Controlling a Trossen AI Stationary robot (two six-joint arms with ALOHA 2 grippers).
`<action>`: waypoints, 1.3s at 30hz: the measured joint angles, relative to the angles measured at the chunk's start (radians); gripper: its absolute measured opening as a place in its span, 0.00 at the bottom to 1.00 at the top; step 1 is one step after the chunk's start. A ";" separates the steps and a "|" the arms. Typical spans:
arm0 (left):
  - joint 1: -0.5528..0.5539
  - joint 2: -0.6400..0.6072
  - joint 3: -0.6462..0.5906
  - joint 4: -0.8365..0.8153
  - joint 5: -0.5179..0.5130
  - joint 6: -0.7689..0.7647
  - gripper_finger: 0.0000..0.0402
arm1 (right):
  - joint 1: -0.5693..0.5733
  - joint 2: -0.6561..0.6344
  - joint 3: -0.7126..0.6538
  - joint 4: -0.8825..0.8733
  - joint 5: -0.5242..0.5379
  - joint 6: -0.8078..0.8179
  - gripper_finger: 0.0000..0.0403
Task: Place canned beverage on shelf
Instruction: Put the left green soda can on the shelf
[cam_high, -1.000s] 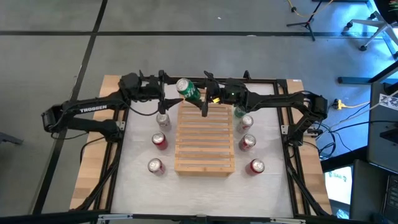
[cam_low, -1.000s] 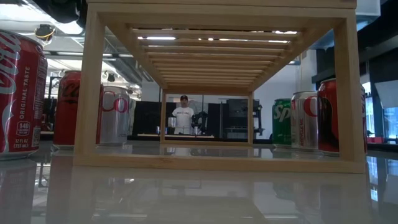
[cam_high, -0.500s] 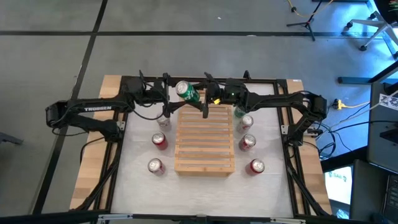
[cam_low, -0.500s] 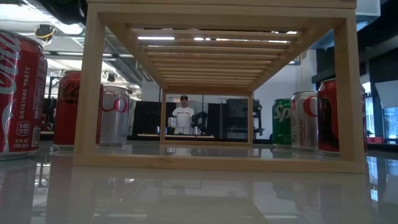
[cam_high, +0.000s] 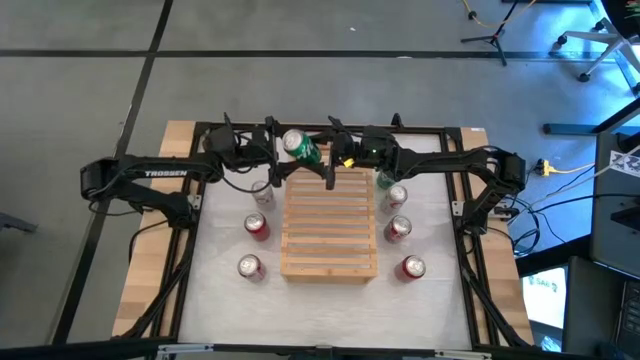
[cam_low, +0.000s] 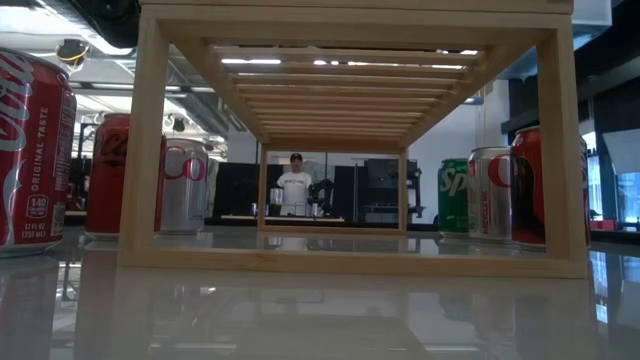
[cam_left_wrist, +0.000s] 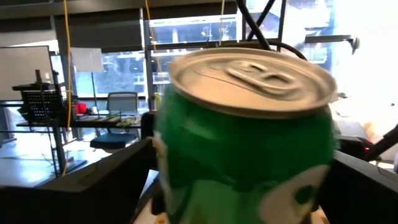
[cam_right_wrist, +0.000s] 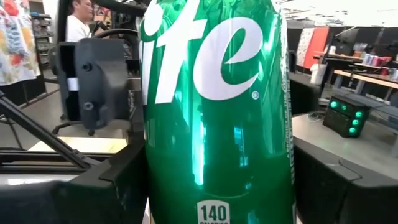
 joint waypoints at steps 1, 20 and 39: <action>-0.002 0.000 0.000 0.000 0.000 0.000 0.98 | 0.000 0.000 0.000 0.000 0.007 0.000 0.73; -0.008 -0.001 0.000 0.015 -0.026 0.004 0.87 | -0.001 0.002 0.000 -0.037 0.011 0.000 0.73; -0.008 -0.001 0.000 0.010 -0.029 0.004 0.72 | -0.001 0.002 0.000 -0.053 0.011 0.000 0.83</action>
